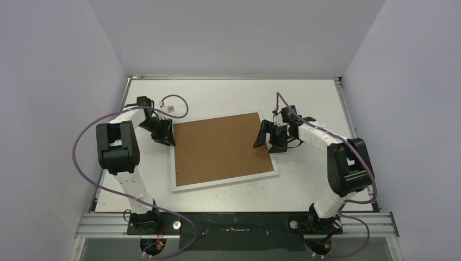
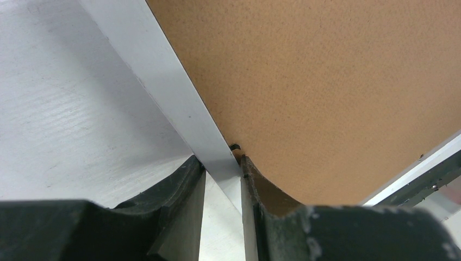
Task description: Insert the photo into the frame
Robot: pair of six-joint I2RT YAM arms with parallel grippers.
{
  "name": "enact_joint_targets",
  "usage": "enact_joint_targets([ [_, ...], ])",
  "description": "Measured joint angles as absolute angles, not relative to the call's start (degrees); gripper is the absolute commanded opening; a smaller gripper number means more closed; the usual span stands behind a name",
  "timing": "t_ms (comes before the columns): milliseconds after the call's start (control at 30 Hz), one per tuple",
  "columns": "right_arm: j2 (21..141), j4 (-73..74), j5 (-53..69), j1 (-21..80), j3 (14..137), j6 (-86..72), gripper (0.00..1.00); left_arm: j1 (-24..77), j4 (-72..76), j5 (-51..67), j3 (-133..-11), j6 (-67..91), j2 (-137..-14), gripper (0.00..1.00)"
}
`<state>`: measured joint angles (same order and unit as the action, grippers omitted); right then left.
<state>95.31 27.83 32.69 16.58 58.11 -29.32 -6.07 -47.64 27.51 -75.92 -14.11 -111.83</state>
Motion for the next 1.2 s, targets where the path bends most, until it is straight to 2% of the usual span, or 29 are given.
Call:
enact_joint_targets([
  [1200,97.03,30.72,26.55,21.02,61.08,-27.86,0.82,-6.00,-48.38,27.51,-76.84,-14.13,-112.44,0.02],
])
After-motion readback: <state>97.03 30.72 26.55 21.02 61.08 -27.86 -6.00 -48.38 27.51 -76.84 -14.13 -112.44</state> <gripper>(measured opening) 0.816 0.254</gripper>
